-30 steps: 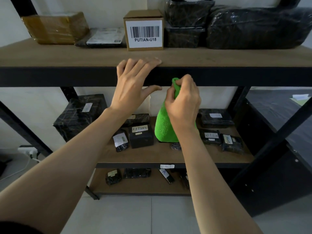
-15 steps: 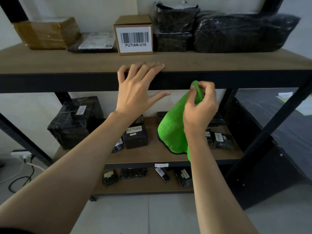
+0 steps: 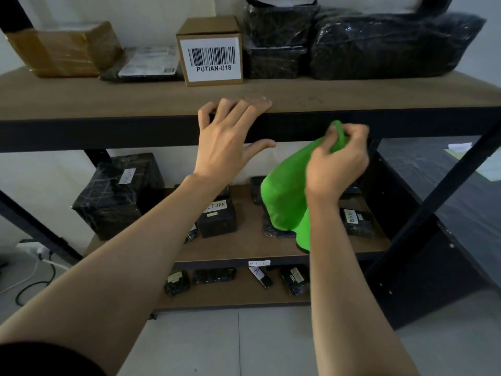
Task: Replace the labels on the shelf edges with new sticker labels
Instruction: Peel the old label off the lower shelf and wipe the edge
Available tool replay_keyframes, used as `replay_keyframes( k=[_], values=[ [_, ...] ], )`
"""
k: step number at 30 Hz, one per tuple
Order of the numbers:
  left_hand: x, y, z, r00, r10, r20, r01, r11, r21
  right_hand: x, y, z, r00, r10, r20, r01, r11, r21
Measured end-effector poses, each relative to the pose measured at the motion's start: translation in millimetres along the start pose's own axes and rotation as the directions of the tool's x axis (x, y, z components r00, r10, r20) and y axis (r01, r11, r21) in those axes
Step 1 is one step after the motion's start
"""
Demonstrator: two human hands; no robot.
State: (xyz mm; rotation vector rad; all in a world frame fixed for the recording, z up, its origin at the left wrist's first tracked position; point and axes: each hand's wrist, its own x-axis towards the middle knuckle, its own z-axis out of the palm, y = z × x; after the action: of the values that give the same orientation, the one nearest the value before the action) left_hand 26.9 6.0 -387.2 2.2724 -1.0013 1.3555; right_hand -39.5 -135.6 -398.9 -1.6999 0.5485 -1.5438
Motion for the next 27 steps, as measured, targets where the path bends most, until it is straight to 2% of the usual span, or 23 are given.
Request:
replay_keyframes(
  k=[2,6,8,13,19,21,24,27],
  values=[
    [-0.8,-0.1,-0.3,1.000,-0.005,-0.007,0.005,1.000,0.000,4.9,1.2,-5.3,1.000,0.022,0.000,-0.022,1.000,0.002],
    [-1.3,-0.7,0.1,1.000,0.003,-0.023,-0.003,1.000,-0.002,-5.5,-16.1,0.7,0.951,-0.250,0.180,0.253,0.967,0.007],
    [-0.6,0.4,0.2,1.000,-0.003,-0.010,0.003,1.000,-0.002,-4.6,-19.3,4.0,0.946,-0.267,0.182,0.273,0.962,-0.005],
    [-0.6,6.5,-5.9,0.997,-0.052,0.059,0.051,0.999,0.014,-2.2,-19.6,5.5,0.986,-0.126,0.105,0.130,0.991,-0.027],
    [7.4,16.7,-31.6,0.940,-0.126,0.318,0.130,0.991,0.007,17.4,-18.8,-12.7,0.982,0.169,0.087,-0.161,0.983,-0.089],
    [13.4,22.9,-38.8,0.900,-0.195,0.389,0.214,0.977,-0.005,20.5,-20.7,-26.1,0.980,0.120,0.157,-0.111,0.992,-0.061],
    [21.1,45.4,-48.1,0.820,-0.364,0.442,0.421,0.906,-0.036,26.5,-22.6,-51.3,0.946,0.044,0.322,-0.048,0.999,0.002],
    [20.8,92.1,-54.5,0.808,-0.478,0.345,0.534,0.841,-0.083,44.1,-10.7,-87.8,0.843,0.026,0.537,-0.066,0.996,0.056]
  ],
)
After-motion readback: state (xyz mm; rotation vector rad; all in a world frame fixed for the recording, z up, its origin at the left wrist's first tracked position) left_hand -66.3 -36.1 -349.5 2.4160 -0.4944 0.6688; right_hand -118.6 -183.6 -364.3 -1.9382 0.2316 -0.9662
